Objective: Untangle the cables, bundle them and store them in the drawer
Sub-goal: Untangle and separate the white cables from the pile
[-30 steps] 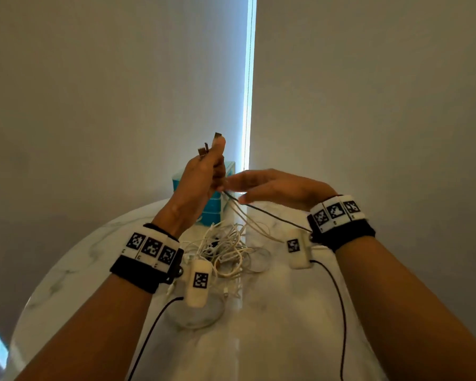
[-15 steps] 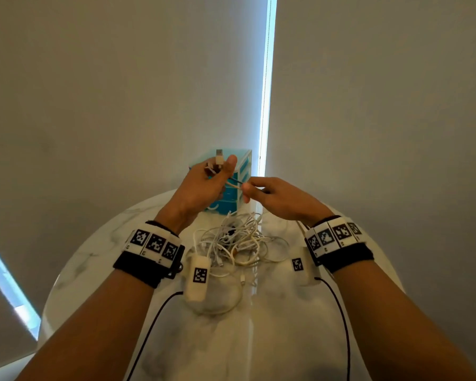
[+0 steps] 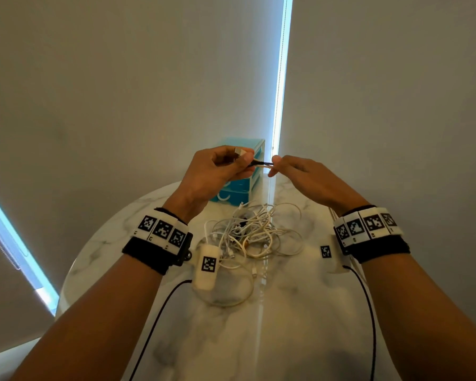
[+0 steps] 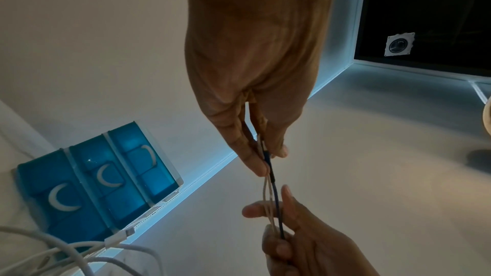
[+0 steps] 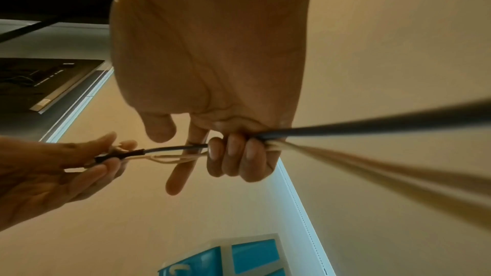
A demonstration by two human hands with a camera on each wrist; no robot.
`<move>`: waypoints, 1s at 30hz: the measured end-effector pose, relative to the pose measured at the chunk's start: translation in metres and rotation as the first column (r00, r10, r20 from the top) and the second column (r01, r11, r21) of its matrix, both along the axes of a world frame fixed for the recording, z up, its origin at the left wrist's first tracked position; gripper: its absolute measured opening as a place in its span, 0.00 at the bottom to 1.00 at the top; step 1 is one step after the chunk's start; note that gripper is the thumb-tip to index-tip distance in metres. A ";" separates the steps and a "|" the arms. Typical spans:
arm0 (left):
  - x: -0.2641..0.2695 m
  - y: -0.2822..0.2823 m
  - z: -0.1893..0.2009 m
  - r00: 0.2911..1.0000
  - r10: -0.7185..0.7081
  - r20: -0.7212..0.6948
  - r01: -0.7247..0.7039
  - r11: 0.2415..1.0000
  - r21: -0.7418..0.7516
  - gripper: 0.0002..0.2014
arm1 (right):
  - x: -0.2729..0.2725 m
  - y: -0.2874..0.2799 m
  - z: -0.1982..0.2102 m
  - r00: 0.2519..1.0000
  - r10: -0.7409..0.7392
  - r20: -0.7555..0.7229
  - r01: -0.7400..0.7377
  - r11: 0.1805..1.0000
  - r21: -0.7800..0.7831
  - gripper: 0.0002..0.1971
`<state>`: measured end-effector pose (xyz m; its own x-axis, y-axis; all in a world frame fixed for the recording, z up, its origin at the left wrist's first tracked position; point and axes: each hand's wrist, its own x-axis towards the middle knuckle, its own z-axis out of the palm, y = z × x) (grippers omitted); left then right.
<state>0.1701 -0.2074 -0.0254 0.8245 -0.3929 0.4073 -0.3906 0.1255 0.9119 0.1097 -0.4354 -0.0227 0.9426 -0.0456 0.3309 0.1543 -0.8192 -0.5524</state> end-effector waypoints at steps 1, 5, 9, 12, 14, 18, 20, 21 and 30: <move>0.001 0.000 0.000 1.000 0.003 0.014 -0.004 1.000 0.014 0.14 | 0.001 0.002 0.001 1.000 0.030 -0.004 -0.031 0.999 -0.031 0.27; 0.005 0.000 -0.002 0.995 0.028 0.092 -0.035 0.996 0.085 0.14 | 0.011 0.014 0.002 0.983 0.164 -0.083 -0.165 0.986 -0.013 0.23; 0.007 0.007 -0.003 0.987 0.037 0.153 -0.059 0.987 0.146 0.13 | 0.015 0.034 0.000 0.966 0.187 -0.176 -0.146 0.965 0.219 0.19; 0.012 0.019 -0.007 0.987 0.009 0.163 -0.046 0.973 0.227 0.15 | 0.014 0.044 -0.010 0.977 0.139 -0.161 -0.096 0.964 0.247 0.15; 0.018 0.030 -0.016 0.983 0.029 0.179 -0.088 0.941 0.327 0.20 | 0.013 0.047 -0.021 0.994 0.048 -0.098 -0.026 0.978 0.208 0.17; 0.038 0.064 -0.041 0.999 0.043 0.023 -0.047 0.748 0.662 0.23 | 0.017 0.029 -0.050 0.985 -0.172 0.031 0.129 0.836 0.533 0.22; 0.042 0.074 -0.055 0.996 0.060 -0.068 0.021 0.578 0.815 0.22 | 0.020 0.022 -0.061 0.977 -0.213 0.019 0.138 0.695 0.706 0.21; 0.042 0.076 -0.061 0.995 0.057 -0.081 0.040 0.523 0.851 0.22 | 0.022 0.022 -0.067 0.978 -0.206 0.011 0.130 0.656 0.743 0.21; 0.042 0.048 -0.065 0.946 -0.269 0.180 -0.134 0.179 0.975 0.14 | 0.023 0.055 -0.089 0.997 -0.066 0.039 0.024 0.745 0.667 0.24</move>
<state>0.2120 -0.1597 -0.0906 0.7129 -0.6777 -0.1803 -0.6551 -0.7353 0.1734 0.1331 -0.3800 -0.1119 0.9145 -0.3162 0.2525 0.1749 -0.2539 -0.9513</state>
